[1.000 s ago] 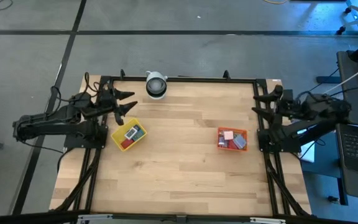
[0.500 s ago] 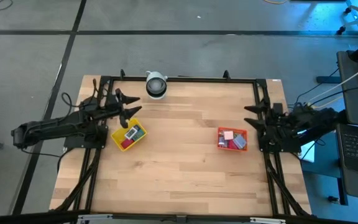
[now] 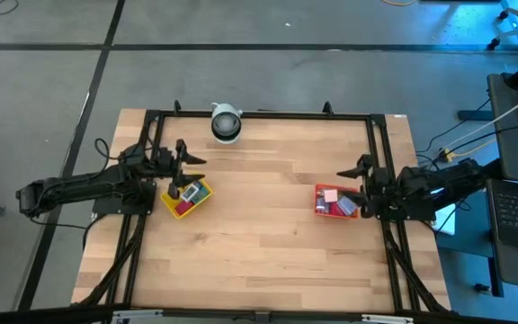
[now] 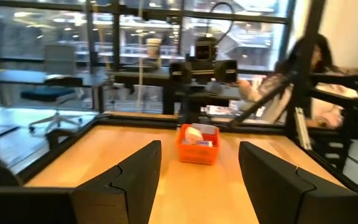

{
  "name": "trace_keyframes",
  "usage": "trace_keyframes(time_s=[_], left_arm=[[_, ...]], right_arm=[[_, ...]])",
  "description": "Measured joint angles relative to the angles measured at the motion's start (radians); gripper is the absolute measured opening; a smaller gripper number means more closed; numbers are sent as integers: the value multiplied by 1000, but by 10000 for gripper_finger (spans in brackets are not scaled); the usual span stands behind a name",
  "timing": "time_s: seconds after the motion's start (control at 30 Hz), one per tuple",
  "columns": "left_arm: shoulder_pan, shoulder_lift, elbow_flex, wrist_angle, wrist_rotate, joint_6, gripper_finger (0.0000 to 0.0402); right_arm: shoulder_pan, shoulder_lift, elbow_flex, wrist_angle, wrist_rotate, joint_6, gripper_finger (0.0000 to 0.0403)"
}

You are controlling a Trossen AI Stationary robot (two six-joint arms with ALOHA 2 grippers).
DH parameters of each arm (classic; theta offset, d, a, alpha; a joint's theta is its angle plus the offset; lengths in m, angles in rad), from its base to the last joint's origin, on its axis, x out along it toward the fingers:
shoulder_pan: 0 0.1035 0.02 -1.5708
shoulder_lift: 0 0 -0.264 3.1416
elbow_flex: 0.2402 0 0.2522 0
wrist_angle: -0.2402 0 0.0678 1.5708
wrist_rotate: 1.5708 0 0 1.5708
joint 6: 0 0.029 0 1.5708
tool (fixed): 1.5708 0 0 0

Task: Pick & Place Office items
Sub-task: Return to Home Position

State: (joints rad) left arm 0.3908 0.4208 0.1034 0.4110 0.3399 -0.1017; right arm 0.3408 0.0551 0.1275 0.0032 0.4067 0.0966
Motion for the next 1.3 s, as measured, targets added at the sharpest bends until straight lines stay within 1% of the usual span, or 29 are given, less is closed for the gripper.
trace_keyframes(time_s=[0.13, 0.2, 0.4, 0.7, 0.8, 0.97, 1.1, 1.2, 1.3], left_arm=[[0, 1, -16, 15, 42, 27, 212], [0, 1, -24, 21, 44, 40, 212], [-1, 1, -32, 13, 44, 45, 212], [-1, 1, -32, 13, 44, 62, 212], [-1, 1, -32, 12, 37, 62, 212], [0, 1, -32, -5, -32, 63, 212], [0, 0, -32, -4, -28, 63, 212], [0, 0, -32, -10, -15, 63, 212], [0, 1, -32, -50, -8, 64, 212]], right_arm=[[-1, 0, -26, 19, -82, -64, 272], [-3, 0, -40, 28, -113, -102, 272], [-36, 0, -100, 104, -186, -144, 272], [-111, -2, -112, 109, -256, -184, 237], [-138, -2, -112, 105, -257, -195, 230], [-175, -2, -112, 109, -225, -209, 226], [-183, -2, -112, 109, -192, -201, 226], [-183, -2, -112, 117, -133, -182, 226], [-183, -2, -112, 117, -62, -162, 226]])
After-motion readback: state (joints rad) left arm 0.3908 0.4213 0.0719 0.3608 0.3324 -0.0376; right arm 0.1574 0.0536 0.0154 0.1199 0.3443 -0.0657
